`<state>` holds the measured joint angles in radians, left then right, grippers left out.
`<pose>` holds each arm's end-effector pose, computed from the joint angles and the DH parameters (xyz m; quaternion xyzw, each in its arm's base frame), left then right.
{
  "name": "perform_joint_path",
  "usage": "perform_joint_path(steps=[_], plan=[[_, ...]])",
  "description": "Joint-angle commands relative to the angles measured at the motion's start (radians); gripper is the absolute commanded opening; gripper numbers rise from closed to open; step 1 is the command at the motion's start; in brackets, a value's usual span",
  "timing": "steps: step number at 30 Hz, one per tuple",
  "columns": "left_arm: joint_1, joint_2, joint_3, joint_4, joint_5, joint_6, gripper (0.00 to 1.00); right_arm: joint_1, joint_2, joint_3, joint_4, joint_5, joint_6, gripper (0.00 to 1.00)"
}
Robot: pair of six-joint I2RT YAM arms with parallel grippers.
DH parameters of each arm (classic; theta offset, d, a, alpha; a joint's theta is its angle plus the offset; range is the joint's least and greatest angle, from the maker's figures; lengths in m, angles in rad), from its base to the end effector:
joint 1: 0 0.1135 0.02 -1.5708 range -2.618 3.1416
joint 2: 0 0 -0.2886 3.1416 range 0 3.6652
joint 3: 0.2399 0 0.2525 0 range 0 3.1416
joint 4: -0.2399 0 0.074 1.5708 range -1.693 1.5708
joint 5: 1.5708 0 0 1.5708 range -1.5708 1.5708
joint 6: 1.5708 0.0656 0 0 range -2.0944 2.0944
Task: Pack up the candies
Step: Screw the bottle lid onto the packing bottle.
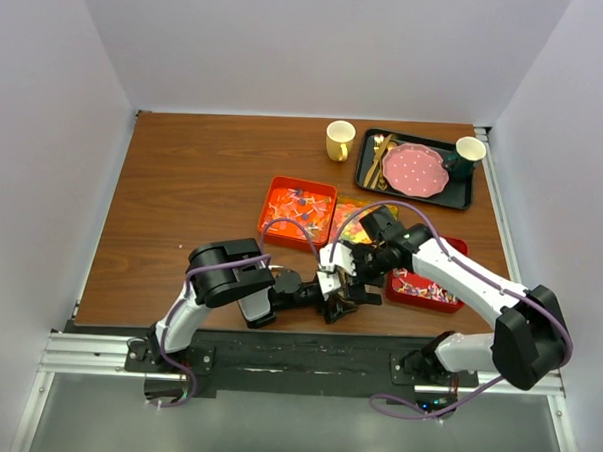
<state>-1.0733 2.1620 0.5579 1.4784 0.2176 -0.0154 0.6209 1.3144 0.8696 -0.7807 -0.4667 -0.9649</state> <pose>0.1639 -0.3316 0.0887 0.4383 0.6075 -0.4101 0.5202 0.1771 0.1630 0.2165 -0.7107 0.6443 0.1958 0.2037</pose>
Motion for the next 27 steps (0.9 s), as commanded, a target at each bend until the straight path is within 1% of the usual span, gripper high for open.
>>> perform_joint_path(steps=[1,3,6,7,9,12,13,14,21,24,27], plan=[[0.019,0.045,-0.033,0.12,-0.023,0.011,0.43,0.0,0.034,0.012,0.015,-0.044,0.026,0.95],[0.019,0.047,-0.033,0.115,-0.027,0.011,0.42,-0.016,0.039,0.02,0.015,-0.056,0.034,0.95],[0.019,0.047,-0.033,0.112,-0.032,0.011,0.38,-0.023,0.049,0.023,-0.002,-0.059,0.034,0.95],[0.019,0.048,-0.033,0.112,-0.04,0.011,0.35,-0.024,0.049,0.023,-0.02,-0.058,0.032,0.95],[0.019,0.047,-0.035,0.111,-0.044,0.003,0.31,-0.032,0.028,0.02,-0.035,-0.049,0.035,0.95],[0.021,0.047,-0.038,0.112,-0.049,-0.003,0.16,-0.041,-0.021,0.003,-0.066,-0.024,0.048,0.96],[0.021,0.047,-0.036,0.112,-0.049,-0.003,0.05,-0.046,-0.032,-0.009,-0.087,-0.017,0.048,0.96],[0.022,0.048,-0.036,0.112,-0.05,-0.008,0.0,-0.049,-0.04,-0.015,-0.094,-0.009,0.051,0.96],[0.036,0.048,-0.029,0.092,-0.05,-0.015,0.0,-0.052,-0.118,-0.052,-0.207,0.03,0.071,0.96],[0.036,0.045,-0.026,0.082,-0.021,-0.009,0.0,-0.053,-0.144,-0.076,-0.259,0.068,0.071,0.96],[0.036,0.038,-0.018,0.048,0.018,0.003,0.0,-0.113,-0.191,-0.045,-0.27,0.065,0.089,0.95]])
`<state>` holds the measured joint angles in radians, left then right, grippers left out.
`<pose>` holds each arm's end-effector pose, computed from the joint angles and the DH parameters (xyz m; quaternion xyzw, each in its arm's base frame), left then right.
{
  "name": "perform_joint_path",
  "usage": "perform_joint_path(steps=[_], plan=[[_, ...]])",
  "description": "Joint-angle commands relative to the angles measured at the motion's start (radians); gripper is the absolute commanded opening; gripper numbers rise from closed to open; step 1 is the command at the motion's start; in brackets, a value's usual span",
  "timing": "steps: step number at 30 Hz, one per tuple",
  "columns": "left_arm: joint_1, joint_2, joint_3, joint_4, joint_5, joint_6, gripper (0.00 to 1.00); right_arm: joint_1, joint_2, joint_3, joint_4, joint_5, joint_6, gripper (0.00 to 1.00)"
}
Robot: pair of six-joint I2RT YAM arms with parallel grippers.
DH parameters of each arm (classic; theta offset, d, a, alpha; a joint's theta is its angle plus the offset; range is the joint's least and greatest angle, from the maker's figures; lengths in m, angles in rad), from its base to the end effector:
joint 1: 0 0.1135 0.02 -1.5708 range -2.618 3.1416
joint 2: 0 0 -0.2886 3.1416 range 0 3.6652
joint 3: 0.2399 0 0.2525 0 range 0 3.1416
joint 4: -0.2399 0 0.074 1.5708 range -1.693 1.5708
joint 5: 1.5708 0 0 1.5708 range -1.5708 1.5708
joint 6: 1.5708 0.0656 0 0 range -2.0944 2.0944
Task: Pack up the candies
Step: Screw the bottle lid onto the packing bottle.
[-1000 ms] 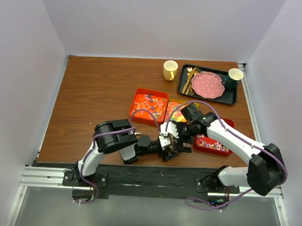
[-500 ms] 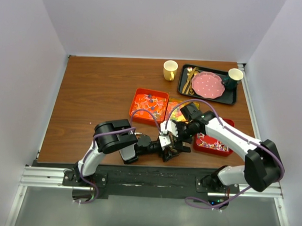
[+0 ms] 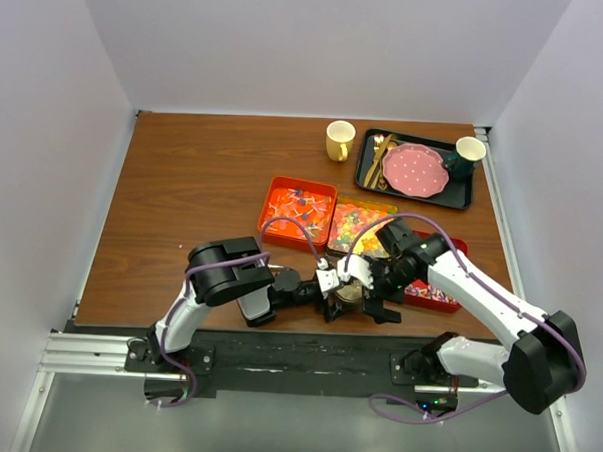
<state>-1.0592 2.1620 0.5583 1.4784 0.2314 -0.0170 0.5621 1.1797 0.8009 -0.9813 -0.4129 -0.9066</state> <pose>0.1678 -0.3296 0.0888 0.4371 0.6081 -0.4111 0.5198 0.1451 0.1225 0.2142 -0.6682 0.7080 0.1832 0.1363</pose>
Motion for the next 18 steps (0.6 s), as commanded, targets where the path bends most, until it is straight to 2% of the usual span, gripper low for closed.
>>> perform_joint_path(steps=[1,6,11,18], plan=[[0.021,0.036,-0.017,0.036,0.029,0.008,0.0,-0.076,-0.063,0.041,-0.062,-0.006,0.046,0.95],[0.021,0.025,-0.026,-0.009,0.094,0.012,0.0,-0.113,0.019,0.187,-0.01,-0.07,0.091,0.95],[0.021,0.027,-0.034,-0.029,0.072,0.054,0.0,-0.105,0.145,0.234,0.041,-0.171,-0.006,0.95],[0.021,0.055,-0.031,0.006,0.077,0.035,0.0,-0.082,0.302,0.294,-0.026,-0.216,-0.192,0.95]])
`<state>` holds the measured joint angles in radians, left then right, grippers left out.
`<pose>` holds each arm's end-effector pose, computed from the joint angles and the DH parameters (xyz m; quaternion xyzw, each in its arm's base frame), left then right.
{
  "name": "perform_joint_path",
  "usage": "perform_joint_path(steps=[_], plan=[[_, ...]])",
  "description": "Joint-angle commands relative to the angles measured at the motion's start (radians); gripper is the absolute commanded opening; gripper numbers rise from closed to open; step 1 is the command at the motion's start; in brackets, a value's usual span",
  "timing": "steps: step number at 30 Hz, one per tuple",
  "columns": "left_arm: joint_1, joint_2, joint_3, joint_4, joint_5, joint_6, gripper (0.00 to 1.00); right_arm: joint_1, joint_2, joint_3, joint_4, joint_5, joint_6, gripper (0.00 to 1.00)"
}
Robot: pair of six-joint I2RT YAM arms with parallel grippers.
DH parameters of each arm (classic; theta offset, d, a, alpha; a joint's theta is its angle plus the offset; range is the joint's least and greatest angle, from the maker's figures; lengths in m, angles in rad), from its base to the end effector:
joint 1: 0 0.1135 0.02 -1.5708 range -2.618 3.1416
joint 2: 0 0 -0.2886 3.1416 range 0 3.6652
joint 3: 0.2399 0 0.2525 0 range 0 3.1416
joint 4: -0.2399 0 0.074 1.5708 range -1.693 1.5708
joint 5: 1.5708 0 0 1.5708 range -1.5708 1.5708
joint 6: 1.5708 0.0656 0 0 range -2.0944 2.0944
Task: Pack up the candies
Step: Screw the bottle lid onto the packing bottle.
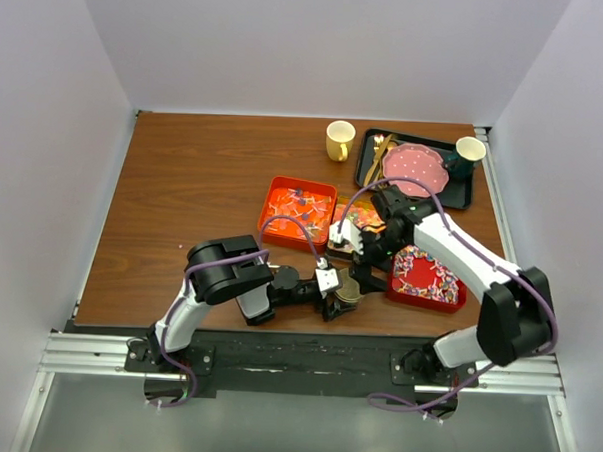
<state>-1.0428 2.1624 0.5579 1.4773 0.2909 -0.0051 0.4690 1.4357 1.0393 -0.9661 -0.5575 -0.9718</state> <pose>0.1693 -0.3277 0.0885 0.4515 0.5975 -0.4213 0.5116 0.2139 0.1473 0.2333 -0.6523 0.6998 0.2402 0.1649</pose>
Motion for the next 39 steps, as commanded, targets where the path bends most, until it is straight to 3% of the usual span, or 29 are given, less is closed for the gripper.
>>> perform_joint_path(steps=[1,7,25,31,39], plan=[[0.004,0.056,-0.029,0.009,0.017,0.025,0.0,0.011,0.06,0.064,-0.068,-0.084,-0.16,0.95],[0.006,0.054,-0.038,0.024,-0.007,0.013,0.0,0.017,0.097,0.064,-0.089,-0.096,-0.192,0.97],[0.058,0.079,-0.016,0.011,-0.009,-0.038,0.0,0.022,-0.159,-0.189,-0.1,0.008,-0.094,0.95],[0.055,0.073,-0.018,0.0,0.031,-0.036,0.0,-0.01,-0.187,-0.111,-0.019,0.01,0.073,0.95],[0.047,0.071,-0.018,-0.011,0.031,-0.013,0.0,-0.004,0.004,0.067,0.033,-0.071,0.015,0.95]])
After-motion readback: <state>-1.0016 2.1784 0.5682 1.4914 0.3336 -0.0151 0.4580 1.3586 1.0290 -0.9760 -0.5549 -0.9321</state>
